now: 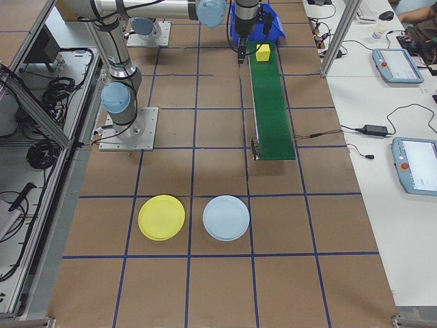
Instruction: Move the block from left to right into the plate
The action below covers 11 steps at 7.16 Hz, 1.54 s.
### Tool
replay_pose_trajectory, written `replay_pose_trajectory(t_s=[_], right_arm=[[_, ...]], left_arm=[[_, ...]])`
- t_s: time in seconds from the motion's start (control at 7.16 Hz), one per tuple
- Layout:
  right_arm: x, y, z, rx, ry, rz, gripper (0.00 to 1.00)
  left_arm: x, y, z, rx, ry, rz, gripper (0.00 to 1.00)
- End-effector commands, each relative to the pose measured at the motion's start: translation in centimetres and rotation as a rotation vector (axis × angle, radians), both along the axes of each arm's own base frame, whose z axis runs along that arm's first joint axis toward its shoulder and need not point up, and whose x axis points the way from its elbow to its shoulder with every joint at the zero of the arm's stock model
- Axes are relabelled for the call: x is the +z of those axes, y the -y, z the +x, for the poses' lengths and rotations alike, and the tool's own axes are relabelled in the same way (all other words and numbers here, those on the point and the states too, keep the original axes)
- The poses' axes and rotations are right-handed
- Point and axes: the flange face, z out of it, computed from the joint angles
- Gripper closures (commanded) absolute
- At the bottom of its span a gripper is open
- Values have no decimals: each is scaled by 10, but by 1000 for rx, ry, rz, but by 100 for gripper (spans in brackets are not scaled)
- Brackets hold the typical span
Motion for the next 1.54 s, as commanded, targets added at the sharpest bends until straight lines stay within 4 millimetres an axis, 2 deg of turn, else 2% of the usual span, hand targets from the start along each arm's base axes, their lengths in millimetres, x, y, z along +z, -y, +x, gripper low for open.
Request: replay_pose_trajectory(t_s=[0.0,0.14,0.28,0.42,0.56,0.84,0.98,1.26,1.4], right_arm=[[-20,39,-49,88,175,-35,0],[-37,54,-88,139,211,-41,0],[-53,67,-122,115,228,-31,0],[-66,76,-131,153,299,-78,0],[-89,94,-140,229,293,-124,0],[-128,115,-164,274,291,-148,0],[-156,127,-192,242,286,-158,0],[-171,133,-196,233,313,-171,0],[-174,136,-199,229,314,-170,0]], left_arm=[[-48,-24,27,-42,23,103,0],[-59,-28,32,-37,46,127,0],[-66,-26,33,-39,49,138,0],[-73,-25,36,-36,70,154,0],[-79,-18,37,-38,69,159,0],[-106,-11,38,-36,62,195,0],[-131,-9,39,-35,52,232,0],[-156,-2,40,-35,48,263,0],[-157,0,41,-37,48,261,0]])
